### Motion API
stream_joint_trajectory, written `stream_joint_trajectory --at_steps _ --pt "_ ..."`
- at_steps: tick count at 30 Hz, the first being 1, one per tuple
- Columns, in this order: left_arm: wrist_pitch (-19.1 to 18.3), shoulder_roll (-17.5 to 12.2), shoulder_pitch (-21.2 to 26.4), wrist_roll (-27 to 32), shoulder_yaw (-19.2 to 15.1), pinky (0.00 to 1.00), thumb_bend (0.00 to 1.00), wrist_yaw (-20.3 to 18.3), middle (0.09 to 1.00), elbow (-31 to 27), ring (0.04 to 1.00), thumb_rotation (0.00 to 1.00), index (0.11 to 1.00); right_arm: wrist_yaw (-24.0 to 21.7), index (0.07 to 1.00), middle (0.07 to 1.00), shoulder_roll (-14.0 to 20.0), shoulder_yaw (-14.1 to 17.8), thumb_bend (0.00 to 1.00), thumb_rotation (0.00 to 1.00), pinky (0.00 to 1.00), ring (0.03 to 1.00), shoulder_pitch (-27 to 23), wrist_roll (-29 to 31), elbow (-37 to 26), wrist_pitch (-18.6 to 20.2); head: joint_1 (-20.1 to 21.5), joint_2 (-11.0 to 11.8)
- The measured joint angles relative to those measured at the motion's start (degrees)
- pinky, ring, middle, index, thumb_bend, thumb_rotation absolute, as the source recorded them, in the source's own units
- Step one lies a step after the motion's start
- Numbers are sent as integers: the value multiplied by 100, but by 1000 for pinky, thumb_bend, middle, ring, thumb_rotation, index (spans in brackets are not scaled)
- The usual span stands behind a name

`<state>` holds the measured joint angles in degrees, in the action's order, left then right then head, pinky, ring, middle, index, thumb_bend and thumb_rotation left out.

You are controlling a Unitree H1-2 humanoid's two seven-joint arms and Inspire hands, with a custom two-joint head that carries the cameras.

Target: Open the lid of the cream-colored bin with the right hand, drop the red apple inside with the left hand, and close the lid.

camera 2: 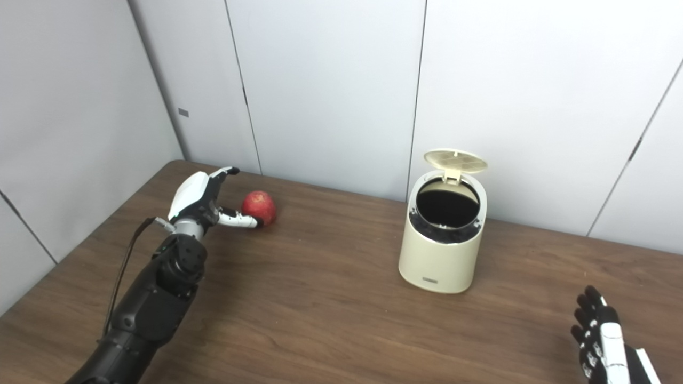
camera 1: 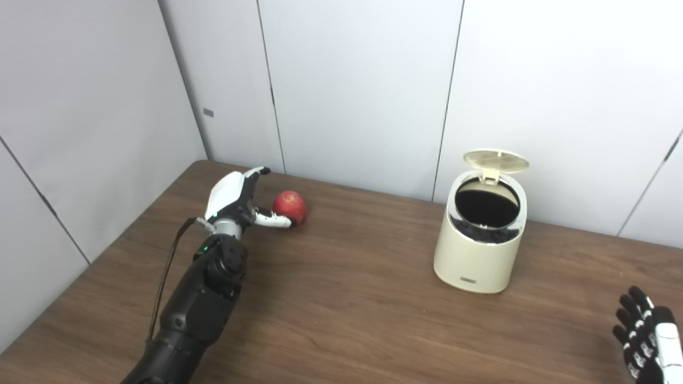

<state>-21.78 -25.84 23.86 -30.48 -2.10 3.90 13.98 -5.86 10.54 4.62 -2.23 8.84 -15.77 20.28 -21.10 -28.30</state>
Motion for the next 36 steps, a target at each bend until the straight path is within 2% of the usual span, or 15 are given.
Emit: stream_joint_trajectory --at_steps 13,19,24,33,36 --pt "15 -89 160 22 242 767 953 -81 930 479 892 148 885 19 994 994 -93 -60 431 1000 1000 1000 6 -84 -69 82 106 -17" --pt "24 -112 193 120 317 799 951 -160 934 553 912 153 886 24 990 991 -109 -77 422 1000 986 1000 50 -168 -70 82 149 -18" --pt "27 -109 311 316 332 721 924 -294 931 612 858 129 894 24 991 990 -116 -84 396 1000 983 1000 50 -203 -69 81 211 -35" --pt "41 -5 510 582 394 699 863 -338 892 690 806 72 881 22 989 990 -156 -81 398 1000 993 1000 53 -200 -70 80 290 -53" --pt "124 59 543 632 440 623 807 -313 850 810 754 16 848 23 983 980 -155 -77 395 1000 973 999 55 -200 -70 79 281 -79"
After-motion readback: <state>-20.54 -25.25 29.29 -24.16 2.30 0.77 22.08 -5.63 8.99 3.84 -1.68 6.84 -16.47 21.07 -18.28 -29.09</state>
